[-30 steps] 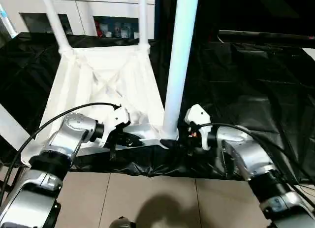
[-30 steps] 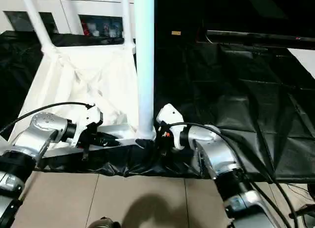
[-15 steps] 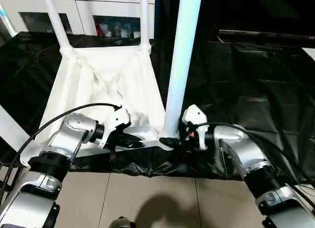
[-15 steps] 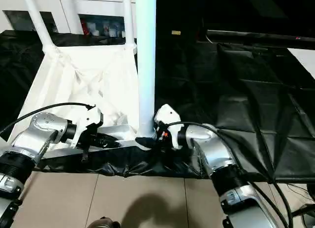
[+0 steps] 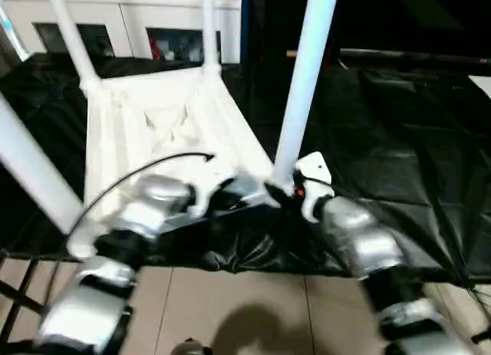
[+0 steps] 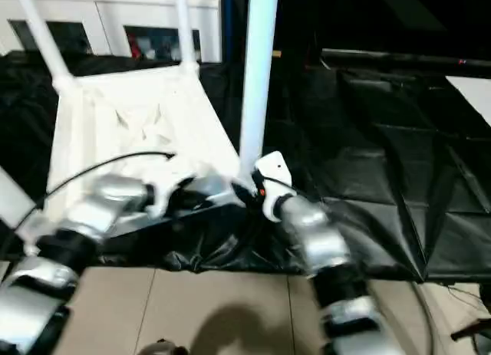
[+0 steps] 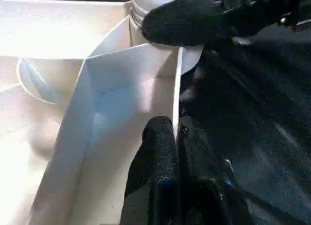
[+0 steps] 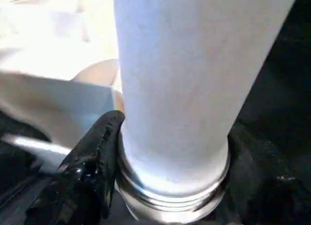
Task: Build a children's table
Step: Rotate leg to tighten
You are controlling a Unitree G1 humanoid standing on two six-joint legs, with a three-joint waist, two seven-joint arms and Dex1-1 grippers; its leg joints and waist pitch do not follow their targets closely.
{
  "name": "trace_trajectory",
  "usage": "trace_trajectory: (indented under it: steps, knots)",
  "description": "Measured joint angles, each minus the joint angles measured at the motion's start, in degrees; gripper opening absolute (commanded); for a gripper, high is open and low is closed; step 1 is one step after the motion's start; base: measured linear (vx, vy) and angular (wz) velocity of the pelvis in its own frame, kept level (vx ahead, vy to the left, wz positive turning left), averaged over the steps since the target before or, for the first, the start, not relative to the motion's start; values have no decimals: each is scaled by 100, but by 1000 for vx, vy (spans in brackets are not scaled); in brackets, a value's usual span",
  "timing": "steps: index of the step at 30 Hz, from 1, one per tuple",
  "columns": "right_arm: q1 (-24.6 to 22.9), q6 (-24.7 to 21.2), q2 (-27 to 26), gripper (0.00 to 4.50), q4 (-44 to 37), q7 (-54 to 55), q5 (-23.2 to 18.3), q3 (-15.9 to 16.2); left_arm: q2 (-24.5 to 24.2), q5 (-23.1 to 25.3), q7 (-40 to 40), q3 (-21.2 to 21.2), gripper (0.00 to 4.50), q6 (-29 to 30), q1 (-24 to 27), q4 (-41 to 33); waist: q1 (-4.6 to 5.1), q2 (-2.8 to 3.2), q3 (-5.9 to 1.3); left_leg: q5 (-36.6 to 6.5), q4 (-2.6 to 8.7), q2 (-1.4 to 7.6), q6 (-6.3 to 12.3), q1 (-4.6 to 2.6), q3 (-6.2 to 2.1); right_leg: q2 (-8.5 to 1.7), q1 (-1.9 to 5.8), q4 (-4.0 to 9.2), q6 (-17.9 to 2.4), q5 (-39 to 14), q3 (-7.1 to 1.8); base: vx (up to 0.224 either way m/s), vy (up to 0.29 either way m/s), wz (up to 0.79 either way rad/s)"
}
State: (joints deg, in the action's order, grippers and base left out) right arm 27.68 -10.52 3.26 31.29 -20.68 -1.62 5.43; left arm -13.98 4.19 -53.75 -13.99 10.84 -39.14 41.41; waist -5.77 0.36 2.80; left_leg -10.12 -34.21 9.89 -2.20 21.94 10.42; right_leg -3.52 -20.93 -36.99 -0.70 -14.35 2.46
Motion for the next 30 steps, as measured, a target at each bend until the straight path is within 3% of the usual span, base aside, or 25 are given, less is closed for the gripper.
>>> trace_trajectory:
  steps: [2,3,6,12,18,30]
  knots:
    - [-1,92,-112,272,40,252,54,-12,32,23,62,-1,0,0,0,0,13,7,2,0,1,0,0,1,0,0,-1,1,2,1,-2,0,0,0]
    - [-2,128,-129,328,46,284,83,-15,40,35,62,-2,0,-3,1,0,18,13,5,0,1,-1,0,3,0,0,-2,1,2,1,-3,0,0,0]
    - [-45,136,-126,352,-15,134,7,-61,39,73,52,-5,0,-231,31,0,19,14,6,0,3,-1,0,10,0,0,-7,5,3,1,-1,0,0,0]
    - [-278,58,456,412,-459,-1199,-254,36,-133,38,-344,-23,0,-467,107,-134,21,15,9,8,9,1,16,30,0,3,-13,32,6,2,5,0,0,0]
    - [-295,257,1295,412,-653,-2743,-351,494,-529,-209,-1130,-19,0,-501,331,-425,31,4,15,21,12,6,38,37,1,6,-20,37,6,1,10,0,0,0]
    - [-103,636,1706,412,-614,-4318,-429,924,-893,-383,-2242,-222,0,-680,447,-628,-39,-26,30,21,9,8,37,39,9,2,-19,33,6,2,10,0,0,0]
